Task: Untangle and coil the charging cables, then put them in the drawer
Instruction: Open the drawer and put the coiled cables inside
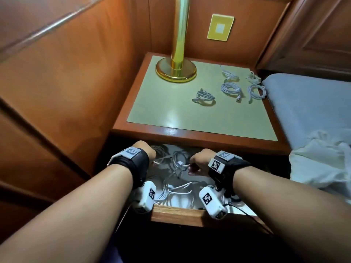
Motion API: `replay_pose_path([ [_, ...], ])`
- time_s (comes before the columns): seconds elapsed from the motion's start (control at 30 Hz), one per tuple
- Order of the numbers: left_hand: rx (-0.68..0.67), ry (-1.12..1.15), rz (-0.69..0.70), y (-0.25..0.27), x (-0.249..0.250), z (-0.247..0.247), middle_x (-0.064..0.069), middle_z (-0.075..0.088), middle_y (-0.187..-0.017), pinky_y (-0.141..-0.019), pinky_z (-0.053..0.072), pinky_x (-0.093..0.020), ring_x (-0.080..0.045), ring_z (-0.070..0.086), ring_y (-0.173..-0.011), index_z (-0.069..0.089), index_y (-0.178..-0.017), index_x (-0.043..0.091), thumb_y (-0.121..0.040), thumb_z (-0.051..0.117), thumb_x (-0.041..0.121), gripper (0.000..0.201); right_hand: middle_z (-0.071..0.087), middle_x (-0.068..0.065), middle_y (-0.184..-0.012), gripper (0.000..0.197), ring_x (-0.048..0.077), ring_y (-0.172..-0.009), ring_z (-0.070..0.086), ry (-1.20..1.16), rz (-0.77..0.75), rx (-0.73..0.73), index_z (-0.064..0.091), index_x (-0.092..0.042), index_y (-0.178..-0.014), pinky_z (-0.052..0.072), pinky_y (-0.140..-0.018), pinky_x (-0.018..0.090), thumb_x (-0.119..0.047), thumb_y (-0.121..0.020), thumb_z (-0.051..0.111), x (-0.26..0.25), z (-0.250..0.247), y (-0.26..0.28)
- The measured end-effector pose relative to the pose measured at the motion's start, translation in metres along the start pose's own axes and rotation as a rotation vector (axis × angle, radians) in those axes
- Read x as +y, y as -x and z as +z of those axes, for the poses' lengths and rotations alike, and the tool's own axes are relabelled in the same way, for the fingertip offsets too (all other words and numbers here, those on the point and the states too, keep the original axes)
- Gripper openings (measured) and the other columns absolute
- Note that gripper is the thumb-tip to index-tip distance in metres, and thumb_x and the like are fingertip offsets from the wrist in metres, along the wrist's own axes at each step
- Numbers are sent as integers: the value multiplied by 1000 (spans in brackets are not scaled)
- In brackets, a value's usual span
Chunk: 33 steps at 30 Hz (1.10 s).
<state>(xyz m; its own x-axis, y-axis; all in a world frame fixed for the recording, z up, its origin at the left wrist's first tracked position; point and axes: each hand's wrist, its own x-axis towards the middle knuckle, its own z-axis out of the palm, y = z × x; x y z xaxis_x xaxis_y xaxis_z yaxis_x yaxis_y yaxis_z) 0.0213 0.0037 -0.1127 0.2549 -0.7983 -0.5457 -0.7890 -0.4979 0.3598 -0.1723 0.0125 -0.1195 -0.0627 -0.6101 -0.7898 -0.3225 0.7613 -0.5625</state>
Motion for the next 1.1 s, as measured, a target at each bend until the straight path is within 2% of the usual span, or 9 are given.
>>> replay_pose_path([
  [0.17,-50,-294,67,4,1,1,-18,68,-118,-85,48,-33,-33,64,-112,67,-115,-3,-99,58,25,33,64,16,-78,22,20,-50,66,220,2,27,53,1,-84,59,-64,38,-12,-102,54,3,2,-7],
  [0.4,125,-287,316,33,15,-32,-6,72,-91,-75,44,-27,-23,66,-88,71,-91,14,-96,61,36,25,60,6,-60,25,14,-43,55,606,-138,-175,62,-10,-86,46,-44,20,-29,-102,57,-38,-51,55],
  [0.5,247,-61,492,50,35,-44,2,68,-91,-74,42,-28,-16,62,-86,68,-97,19,-97,60,33,16,66,12,-71,24,22,-57,60,604,-340,164,66,-8,-83,52,-55,32,-27,-96,61,-55,-102,61],
  [0.6,253,-7,540,44,67,-44,-2,64,-120,-90,47,-32,-20,62,-106,58,-129,17,-99,58,35,35,71,17,-105,21,24,-85,63,608,-361,444,63,-10,-100,49,-77,33,-30,-95,59,-50,-151,49],
  [0.7,154,-47,415,17,112,-45,-12,54,-143,-103,41,-38,-30,54,-127,41,-146,8,-103,43,49,60,55,9,-138,57,27,-118,58,607,-288,458,40,-11,-140,45,-93,31,-33,-94,64,-40,-176,30],
  [0.87,138,99,240,-29,187,-58,-25,63,-126,-100,50,-46,-40,63,-111,52,-132,-4,-102,27,61,76,56,6,-89,94,24,-74,60,770,-308,399,1,-18,-152,49,-73,32,-37,-91,70,-60,-192,3],
  [0.93,125,156,249,-41,208,-57,-28,62,-125,-95,51,-39,-39,64,-102,51,-131,-5,-105,30,51,65,62,17,-116,121,33,-92,66,863,-314,364,-16,-21,-153,54,-87,42,-48,-81,77,-77,-200,-10],
  [1.0,111,171,263,-52,223,-57,-28,63,-122,-85,50,-37,-35,61,-88,54,-123,-6,-107,33,42,54,40,23,-153,139,41,-123,56,908,-317,336,-26,-24,-153,45,-104,53,-53,-73,83,-94,-205,-21],
  [1.1,64,115,245,-71,233,-60,-22,65,-111,-92,56,-49,-36,65,-91,58,-109,-3,-103,48,40,45,25,11,-164,147,38,-140,42,950,-356,291,-30,-26,-152,37,-110,53,-52,-67,87,-117,-207,-30],
])
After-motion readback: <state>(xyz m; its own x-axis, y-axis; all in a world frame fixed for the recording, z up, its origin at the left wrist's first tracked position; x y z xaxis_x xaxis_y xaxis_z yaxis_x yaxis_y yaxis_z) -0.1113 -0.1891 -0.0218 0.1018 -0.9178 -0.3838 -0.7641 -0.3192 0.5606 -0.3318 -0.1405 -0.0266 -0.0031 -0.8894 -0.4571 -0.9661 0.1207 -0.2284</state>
